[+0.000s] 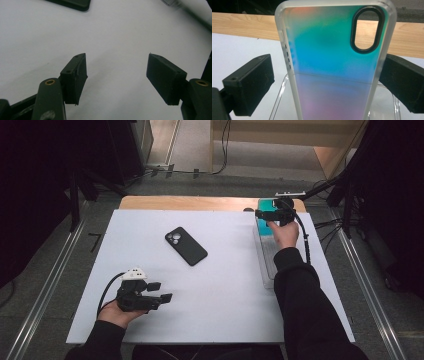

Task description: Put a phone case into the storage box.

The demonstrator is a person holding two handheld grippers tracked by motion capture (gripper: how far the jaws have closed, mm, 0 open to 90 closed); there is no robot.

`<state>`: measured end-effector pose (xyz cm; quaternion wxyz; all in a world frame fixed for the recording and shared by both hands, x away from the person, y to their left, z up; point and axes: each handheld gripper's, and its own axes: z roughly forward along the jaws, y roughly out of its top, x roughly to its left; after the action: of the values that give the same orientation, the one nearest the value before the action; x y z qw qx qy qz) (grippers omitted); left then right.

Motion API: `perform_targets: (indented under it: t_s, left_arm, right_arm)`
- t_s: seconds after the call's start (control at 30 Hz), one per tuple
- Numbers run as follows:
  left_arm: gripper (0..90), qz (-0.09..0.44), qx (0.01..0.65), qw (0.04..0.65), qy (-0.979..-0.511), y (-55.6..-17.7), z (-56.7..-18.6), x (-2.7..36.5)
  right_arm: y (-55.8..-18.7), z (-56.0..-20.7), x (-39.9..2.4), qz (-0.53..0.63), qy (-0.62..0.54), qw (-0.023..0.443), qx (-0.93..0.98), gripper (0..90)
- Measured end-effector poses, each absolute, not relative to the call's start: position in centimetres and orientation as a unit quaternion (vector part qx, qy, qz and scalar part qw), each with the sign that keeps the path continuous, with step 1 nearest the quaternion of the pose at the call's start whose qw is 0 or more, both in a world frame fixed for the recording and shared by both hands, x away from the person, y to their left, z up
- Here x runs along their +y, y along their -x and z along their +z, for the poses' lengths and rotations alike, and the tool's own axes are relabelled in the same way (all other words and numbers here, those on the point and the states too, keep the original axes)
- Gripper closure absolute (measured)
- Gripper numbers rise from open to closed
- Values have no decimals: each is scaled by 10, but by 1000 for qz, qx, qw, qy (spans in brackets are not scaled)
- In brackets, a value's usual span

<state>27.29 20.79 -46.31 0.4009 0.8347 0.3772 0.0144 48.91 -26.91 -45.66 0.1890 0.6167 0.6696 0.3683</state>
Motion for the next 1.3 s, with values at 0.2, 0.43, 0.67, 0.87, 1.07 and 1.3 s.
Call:
perform_targets:
  t_s: [0.2,0.43,0.67,0.87,1.07,1.3]
  left_arm:
    - [332,14,381,403,-832,-273,-463,208]
    - [332,15,379,401,-834,-275,-462,208]
    - [332,12,371,395,-840,-276,-461,205]
    - [332,6,373,400,-838,-279,-458,205]
    - [331,-1,369,403,-837,-283,-456,205]
    - [331,-4,362,407,-839,-287,-453,203]
  right_arm:
    - [-480,-446,-270,361,-616,200,671,0]
    - [-461,-428,-271,361,-608,189,681,0]
    - [-435,-416,-262,381,-583,164,699,0]
    - [-418,-413,-260,405,-555,139,713,0]
    - [-395,-406,-255,428,-526,106,727,51]
    - [-367,-400,-249,444,-491,67,747,118]
